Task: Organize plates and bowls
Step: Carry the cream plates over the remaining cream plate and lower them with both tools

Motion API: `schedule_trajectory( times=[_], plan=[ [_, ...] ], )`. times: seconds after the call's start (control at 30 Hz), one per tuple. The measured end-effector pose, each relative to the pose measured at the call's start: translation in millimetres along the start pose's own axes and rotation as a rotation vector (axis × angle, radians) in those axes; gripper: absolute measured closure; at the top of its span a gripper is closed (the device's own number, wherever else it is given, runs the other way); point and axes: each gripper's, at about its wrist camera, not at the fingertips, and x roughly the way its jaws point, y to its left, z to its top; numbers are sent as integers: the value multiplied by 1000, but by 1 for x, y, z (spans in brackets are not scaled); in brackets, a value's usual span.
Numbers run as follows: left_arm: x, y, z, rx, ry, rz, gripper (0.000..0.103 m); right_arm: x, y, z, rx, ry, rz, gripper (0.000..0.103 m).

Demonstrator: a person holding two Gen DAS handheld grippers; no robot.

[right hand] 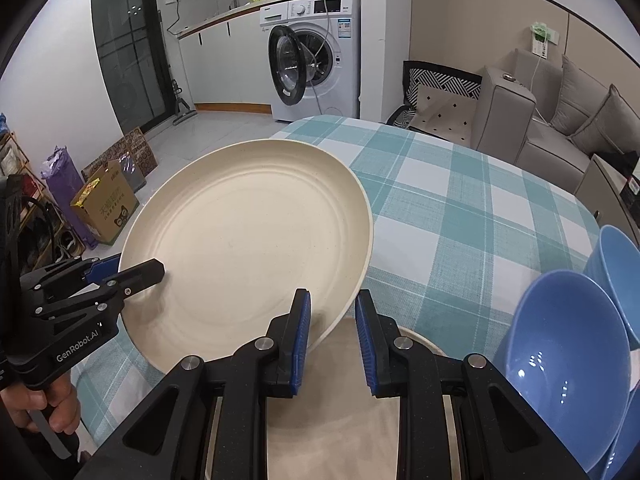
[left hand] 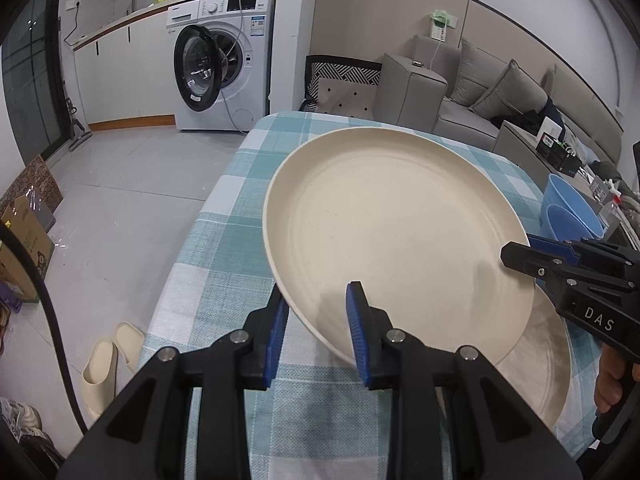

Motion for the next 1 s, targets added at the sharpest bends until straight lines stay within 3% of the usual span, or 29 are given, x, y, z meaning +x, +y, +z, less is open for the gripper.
schedule_trajectory(
  times=[0.57, 1.0],
  plan=[
    [-10, -40, -6, 88, 17, -69, 74, -49, -30, -36, 70, -41, -22, 80],
    [-11, -63, -16, 147, 40, -85, 74, -63, -46, -65, 105, -36, -25, 80]
  ],
)
